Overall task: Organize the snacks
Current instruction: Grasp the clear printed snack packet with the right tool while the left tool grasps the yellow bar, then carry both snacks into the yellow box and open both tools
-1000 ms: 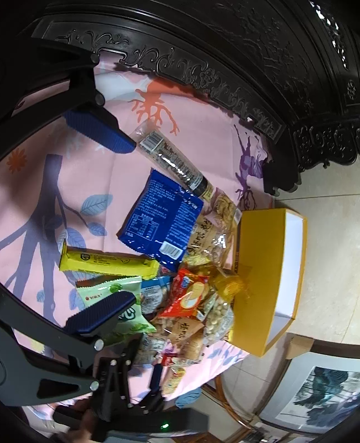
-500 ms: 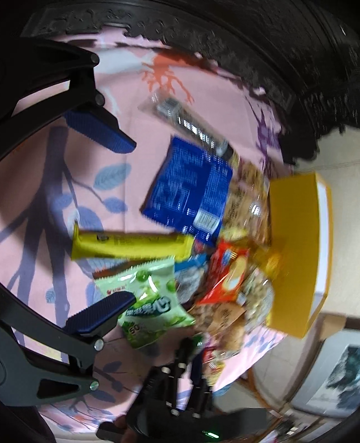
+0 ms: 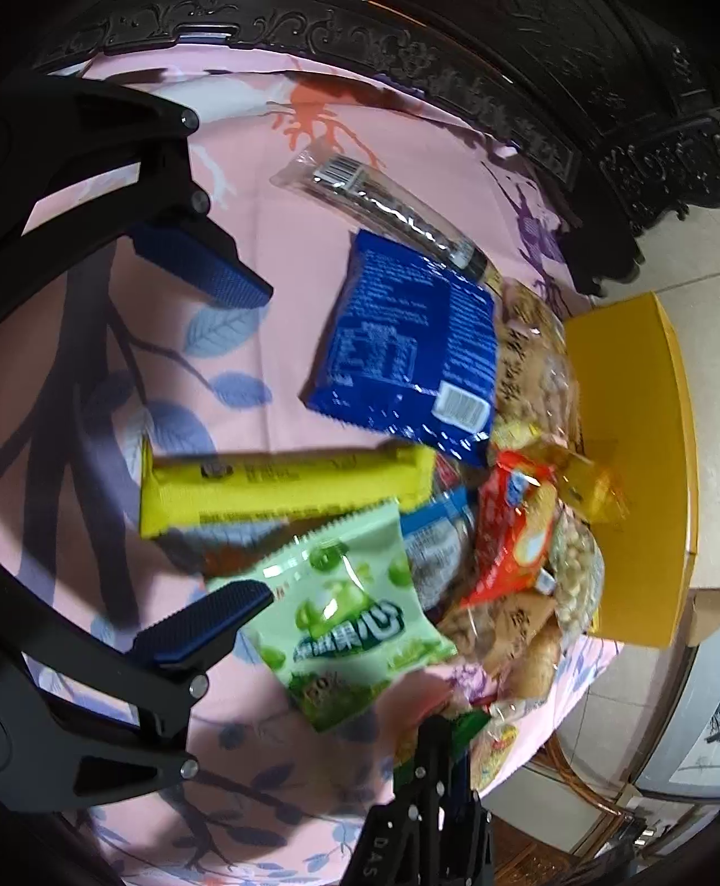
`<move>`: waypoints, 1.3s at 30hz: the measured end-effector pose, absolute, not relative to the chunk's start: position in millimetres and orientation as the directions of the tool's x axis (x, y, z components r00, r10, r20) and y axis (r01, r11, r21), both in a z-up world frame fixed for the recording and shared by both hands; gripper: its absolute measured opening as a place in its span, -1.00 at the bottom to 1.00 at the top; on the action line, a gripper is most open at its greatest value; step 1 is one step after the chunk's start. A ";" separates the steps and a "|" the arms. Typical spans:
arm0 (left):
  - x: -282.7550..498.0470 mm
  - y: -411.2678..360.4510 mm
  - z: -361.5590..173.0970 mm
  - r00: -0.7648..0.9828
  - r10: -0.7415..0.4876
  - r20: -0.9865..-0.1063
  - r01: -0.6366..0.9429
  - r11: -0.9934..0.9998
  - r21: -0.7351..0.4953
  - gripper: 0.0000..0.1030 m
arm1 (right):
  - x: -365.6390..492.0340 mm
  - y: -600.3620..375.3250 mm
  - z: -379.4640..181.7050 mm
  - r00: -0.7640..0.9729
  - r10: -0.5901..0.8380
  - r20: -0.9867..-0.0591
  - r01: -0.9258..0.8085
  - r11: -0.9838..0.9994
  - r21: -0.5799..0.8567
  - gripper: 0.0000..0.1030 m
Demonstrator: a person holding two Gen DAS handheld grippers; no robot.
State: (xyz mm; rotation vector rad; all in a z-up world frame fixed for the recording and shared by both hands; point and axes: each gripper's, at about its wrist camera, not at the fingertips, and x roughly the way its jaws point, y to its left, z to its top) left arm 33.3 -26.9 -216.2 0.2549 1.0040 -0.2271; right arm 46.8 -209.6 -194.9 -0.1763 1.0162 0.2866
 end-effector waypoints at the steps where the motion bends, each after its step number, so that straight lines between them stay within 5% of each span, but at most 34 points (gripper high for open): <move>1: 34.7 -25.8 -218.0 0.511 -0.073 -0.856 0.304 0.947 0.101 0.68 | 47.2 -208.2 -195.1 0.493 0.151 -0.857 -0.317 0.948 -0.015 -0.61; 4: 38.4 -19.3 -223.3 0.465 -0.105 -0.879 0.312 0.949 0.052 0.06 | 48.7 -208.3 -195.7 0.491 0.150 -0.858 -0.318 0.948 -0.016 -0.60; 6: 39.6 -19.7 -227.0 0.443 -0.123 -0.888 0.326 0.945 0.032 -0.14 | 49.2 -208.8 -196.0 0.487 0.153 -0.860 -0.316 0.949 -0.010 -0.60; 12: 40.8 -22.3 -229.0 0.438 -0.141 -0.888 0.330 0.944 0.013 -0.24 | 50.0 -207.4 -196.5 0.484 0.151 -0.862 -0.315 0.949 -0.011 -0.60; 15: 39.0 -25.9 -227.1 0.428 -0.159 -0.890 0.352 0.936 0.003 -0.58 | 49.4 -208.0 -194.5 0.492 0.143 -0.859 -0.306 0.952 -0.017 -0.63; 31: 22.5 -23.5 -163.2 0.529 -0.198 -0.825 0.366 0.931 0.011 -0.58 | 40.4 -212.3 -146.6 0.572 0.175 -0.802 -0.283 0.959 0.008 -0.72; 39: 49.4 -32.4 -94.6 0.651 -0.261 -0.712 0.357 0.934 -0.016 -0.58 | 65.4 -216.2 -76.3 0.705 0.239 -0.667 -0.285 0.958 0.042 -0.72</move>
